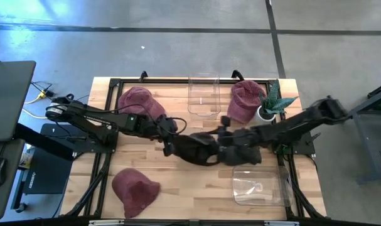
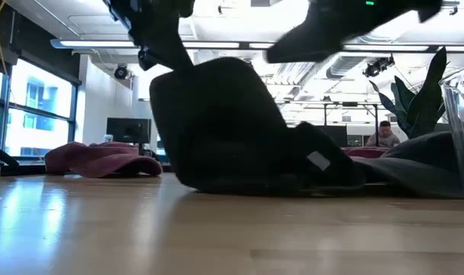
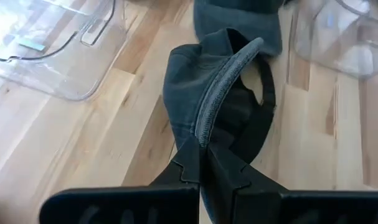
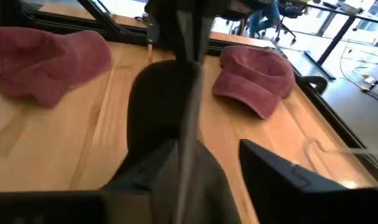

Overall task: Pick & Place hat
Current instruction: Put the left black cap into the top transparent bin

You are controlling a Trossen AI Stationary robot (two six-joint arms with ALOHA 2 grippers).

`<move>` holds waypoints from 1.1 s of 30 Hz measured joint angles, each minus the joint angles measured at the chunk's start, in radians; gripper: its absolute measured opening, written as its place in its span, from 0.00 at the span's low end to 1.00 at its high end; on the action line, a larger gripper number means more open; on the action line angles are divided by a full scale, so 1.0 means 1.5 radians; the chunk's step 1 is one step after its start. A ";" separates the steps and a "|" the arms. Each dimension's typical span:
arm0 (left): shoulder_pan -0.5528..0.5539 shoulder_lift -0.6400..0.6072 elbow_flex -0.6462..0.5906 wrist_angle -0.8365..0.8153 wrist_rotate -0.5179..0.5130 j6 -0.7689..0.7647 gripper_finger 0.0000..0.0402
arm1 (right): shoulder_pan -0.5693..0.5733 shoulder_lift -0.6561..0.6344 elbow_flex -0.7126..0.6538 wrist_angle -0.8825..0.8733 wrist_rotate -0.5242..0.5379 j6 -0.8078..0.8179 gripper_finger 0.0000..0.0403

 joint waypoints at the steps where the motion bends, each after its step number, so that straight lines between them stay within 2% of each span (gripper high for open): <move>1: 0.000 -0.001 0.000 0.011 0.000 0.003 0.00 | -0.003 0.026 0.022 -0.004 0.005 0.004 0.47; 5: 0.000 -0.001 0.001 0.029 0.000 0.021 0.00 | -0.018 0.108 0.100 -0.056 0.012 0.020 0.53; 8: 0.000 -0.001 0.001 0.044 -0.001 0.031 0.00 | -0.023 0.147 0.142 -0.112 0.034 0.031 0.47; 11: 0.000 -0.001 0.001 0.043 -0.001 0.033 0.00 | -0.024 0.166 0.159 -0.130 0.027 0.034 0.32; 14: 0.000 -0.001 0.001 0.050 0.000 0.039 0.03 | -0.028 0.167 0.161 -0.127 0.009 0.048 0.10; 16: 0.000 -0.001 0.000 0.066 0.003 0.064 0.07 | -0.030 0.160 0.155 -0.121 0.002 0.057 0.04; 20: 0.006 -0.001 0.021 0.086 0.029 0.108 0.23 | -0.061 0.144 0.108 -0.057 -0.054 0.114 0.05; 22: 0.006 -0.002 0.061 0.044 0.029 0.134 0.33 | -0.086 0.134 0.064 0.016 -0.091 0.144 0.02; 24: 0.004 -0.007 0.116 -0.053 0.015 0.154 0.42 | -0.109 0.119 0.017 0.099 -0.120 0.186 0.03; 27: -0.013 -0.007 0.208 -0.218 -0.035 0.124 0.52 | -0.135 0.084 -0.045 0.210 -0.162 0.236 0.03; 29: -0.034 0.001 0.243 -0.296 -0.117 0.082 0.54 | -0.141 0.057 -0.083 0.259 -0.162 0.247 0.02; 33: -0.108 0.007 0.221 -0.337 -0.272 0.013 0.54 | -0.137 -0.009 -0.141 0.289 -0.086 0.282 0.03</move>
